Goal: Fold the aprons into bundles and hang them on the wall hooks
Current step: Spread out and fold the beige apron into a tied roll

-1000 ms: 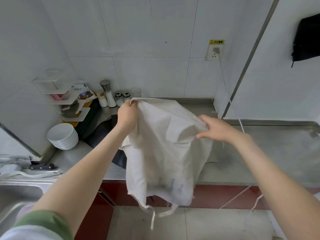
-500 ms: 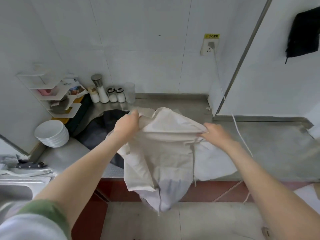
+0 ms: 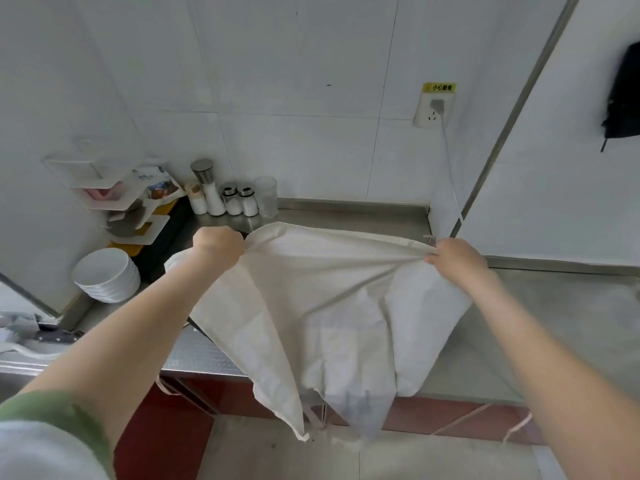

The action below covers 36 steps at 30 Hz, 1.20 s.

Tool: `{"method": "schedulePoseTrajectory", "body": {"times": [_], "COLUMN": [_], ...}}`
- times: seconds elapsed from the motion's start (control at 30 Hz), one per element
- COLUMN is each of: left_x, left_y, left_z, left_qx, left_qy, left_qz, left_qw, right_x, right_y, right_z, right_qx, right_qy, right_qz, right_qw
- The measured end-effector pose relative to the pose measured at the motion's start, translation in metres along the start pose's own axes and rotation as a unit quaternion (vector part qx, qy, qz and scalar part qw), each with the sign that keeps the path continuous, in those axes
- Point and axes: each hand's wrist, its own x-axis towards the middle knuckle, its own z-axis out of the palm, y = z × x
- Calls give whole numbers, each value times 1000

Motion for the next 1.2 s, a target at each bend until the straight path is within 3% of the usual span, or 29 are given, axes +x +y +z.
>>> {"method": "schedulePoseTrajectory", "body": {"times": [0.13, 0.2, 0.3, 0.4, 0.43, 0.53, 0.63, 0.73, 0.8, 0.83, 0.9, 0.97, 1.07, 1.2], "left_x": [32, 48, 81, 109, 123, 164, 190, 197, 194, 192, 178, 170, 168, 172], "left_y": [1, 4, 9, 7, 5, 9, 16, 32, 58, 73, 99, 118, 125, 107], "left_z": [12, 21, 25, 21, 21, 23, 20, 16, 20, 28, 45, 67, 96, 118], "left_qx": [-229, -277, -233, -85, -45, -21, 62, 106, 9, -40, -128, -163, -158, -90], "left_qy": [-52, -58, -17, 19, 16, 51, 175, 270, 299, 272, 89, -81, -132, -133], "left_qz": [-28, -7, 21, 90, 102, 91, 65, 90, 155, 194, 250, 228, 204, 281], "left_qw": [972, 959, 972, 992, 994, 994, 980, 953, 942, 942, 956, 956, 957, 946], "right_x": [29, 46, 82, 112, 122, 151, 174, 186, 190, 188, 174, 154, 126, 122], "right_y": [-14, -21, -23, -21, -21, -29, -45, -49, -53, -58, -77, -100, -114, -100], "right_z": [6, 12, 24, 32, 34, 44, 56, 66, 81, 92, 115, 144, 190, 212], "right_qx": [51, 110, 273, 440, 458, 389, 404, 348, 236, 172, 78, 52, 46, 64], "right_qy": [-12, -55, -90, -53, -25, 61, 160, 135, 107, 103, 82, -31, -200, -224], "right_qz": [33, 75, 161, 268, 279, 244, 152, 118, 116, 100, 12, -97, -125, -82], "right_qw": [998, 990, 944, 855, 844, 886, 888, 920, 959, 975, 993, 993, 971, 969]}}
